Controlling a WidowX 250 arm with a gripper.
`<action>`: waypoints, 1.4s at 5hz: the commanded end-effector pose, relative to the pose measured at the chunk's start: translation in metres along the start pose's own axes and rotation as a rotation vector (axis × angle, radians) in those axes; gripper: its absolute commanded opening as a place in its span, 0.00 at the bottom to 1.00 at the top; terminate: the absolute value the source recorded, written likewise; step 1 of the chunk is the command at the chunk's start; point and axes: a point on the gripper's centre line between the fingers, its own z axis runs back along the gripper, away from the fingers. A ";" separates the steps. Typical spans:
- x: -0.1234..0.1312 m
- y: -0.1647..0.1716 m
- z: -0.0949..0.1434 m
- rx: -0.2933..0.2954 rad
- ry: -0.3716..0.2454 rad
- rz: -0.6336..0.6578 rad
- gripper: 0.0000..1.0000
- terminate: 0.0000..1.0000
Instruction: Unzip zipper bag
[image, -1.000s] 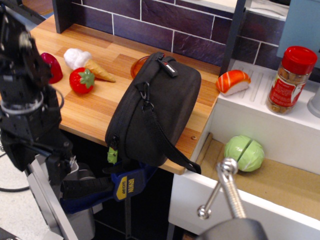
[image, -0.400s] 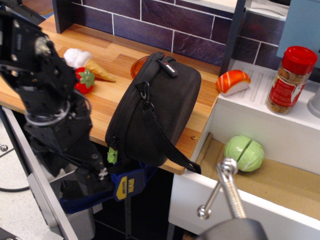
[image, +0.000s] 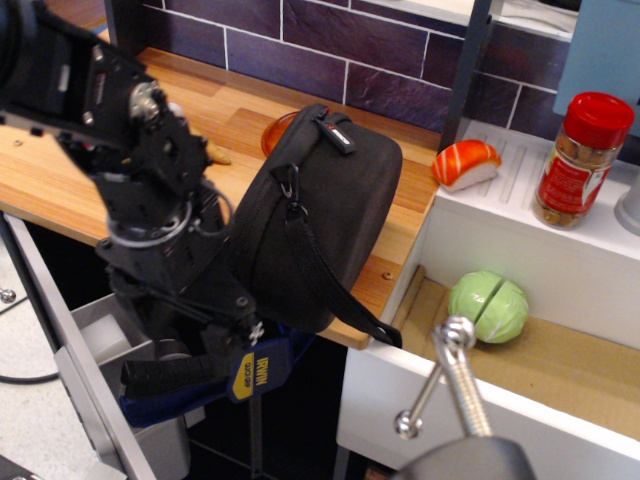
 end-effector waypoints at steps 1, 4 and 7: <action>0.020 -0.010 0.010 -0.013 -0.038 0.012 1.00 0.00; 0.047 -0.013 0.021 0.002 -0.089 0.038 0.00 0.00; 0.063 -0.007 0.066 -0.058 -0.183 0.123 0.00 0.00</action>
